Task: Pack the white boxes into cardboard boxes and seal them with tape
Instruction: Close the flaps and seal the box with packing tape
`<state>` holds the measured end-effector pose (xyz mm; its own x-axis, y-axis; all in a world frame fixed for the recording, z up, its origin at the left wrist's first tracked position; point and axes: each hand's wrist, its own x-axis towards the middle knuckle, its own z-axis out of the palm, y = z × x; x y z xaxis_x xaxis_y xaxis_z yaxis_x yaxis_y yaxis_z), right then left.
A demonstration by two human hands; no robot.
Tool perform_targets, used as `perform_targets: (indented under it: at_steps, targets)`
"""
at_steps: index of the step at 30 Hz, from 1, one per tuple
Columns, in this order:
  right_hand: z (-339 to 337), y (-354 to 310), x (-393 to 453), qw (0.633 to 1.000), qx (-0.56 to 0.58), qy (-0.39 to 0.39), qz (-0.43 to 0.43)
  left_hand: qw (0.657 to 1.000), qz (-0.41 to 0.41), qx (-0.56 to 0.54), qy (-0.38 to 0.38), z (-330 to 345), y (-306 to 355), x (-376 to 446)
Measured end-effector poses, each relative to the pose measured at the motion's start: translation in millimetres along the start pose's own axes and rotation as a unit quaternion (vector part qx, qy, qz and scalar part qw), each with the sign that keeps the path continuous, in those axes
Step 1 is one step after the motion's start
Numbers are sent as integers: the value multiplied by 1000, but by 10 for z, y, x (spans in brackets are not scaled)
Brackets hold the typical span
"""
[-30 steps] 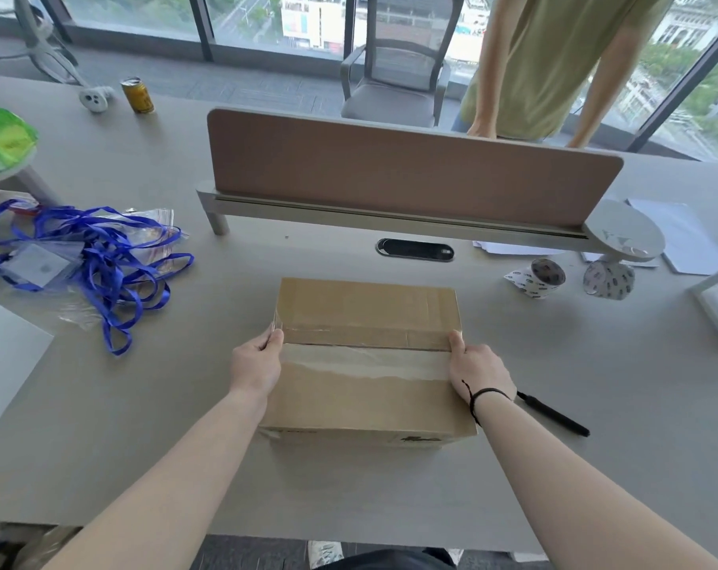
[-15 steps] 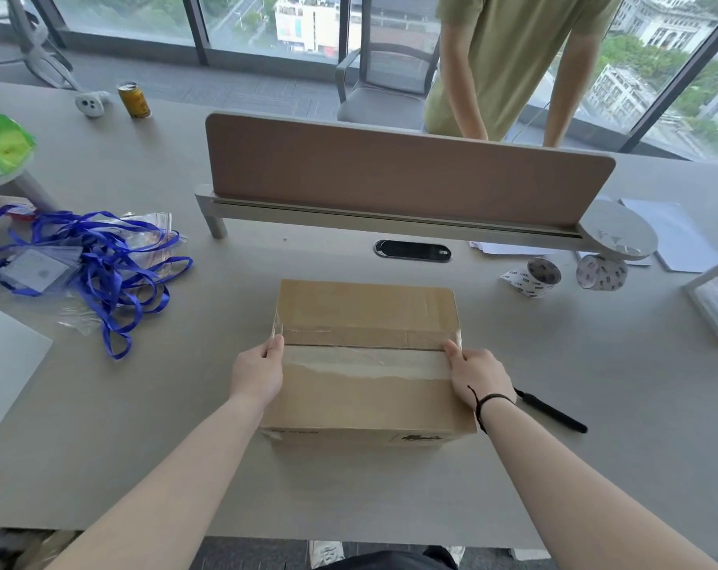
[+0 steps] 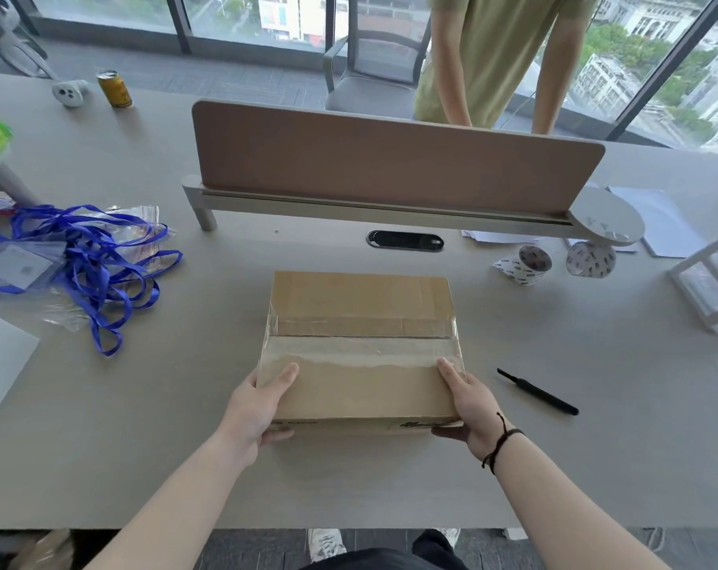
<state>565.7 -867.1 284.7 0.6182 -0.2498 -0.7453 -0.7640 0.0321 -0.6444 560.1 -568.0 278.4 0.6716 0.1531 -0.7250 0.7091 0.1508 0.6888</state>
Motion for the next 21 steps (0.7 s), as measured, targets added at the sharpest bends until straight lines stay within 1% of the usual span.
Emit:
perform_targets:
  at_steps: [7,8,9,10,11,12,13,14,15,16,17,18,19,21]
  targets:
    - [-34,43,23,1000,4,-22,-14,1000,10,-9,-11,7,-46,22]
    - [-36,47,28,999,-9,-24,-21,1000,23,8,-7,15,-41,7]
    - [-33,52,34,999,-32,-17,-37,998,46,41,13,19,-39,7]
    - [-34,56,39,995,-71,4,-64,991,77,97,43,19,-33,5]
    - [-42,55,60,984,-139,36,-107,975,111,178,77,28,-29,18]
    - [-42,49,61,956,-233,77,-161,940,153,283,118,49,-30,30]
    - [-13,31,55,907,-335,120,-226,884,206,389,158,90,-28,29]
    - [41,-18,51,850,-416,137,-295,821,267,475,170,159,0,40]
    - [129,-79,55,801,-468,118,-353,770,316,535,147,261,61,38]
    - [246,-136,59,766,-508,77,-387,732,342,581,99,367,101,57]
    - [364,-171,80,738,-540,35,-402,705,351,615,50,478,130,61]
    - [466,-185,109,720,-561,4,-408,684,352,639,13,576,142,66]
    - [537,-182,145,708,-572,-12,-415,672,350,652,-6,641,145,67]
    - [575,-165,204,686,-583,-2,-435,669,352,655,-7,687,158,88]
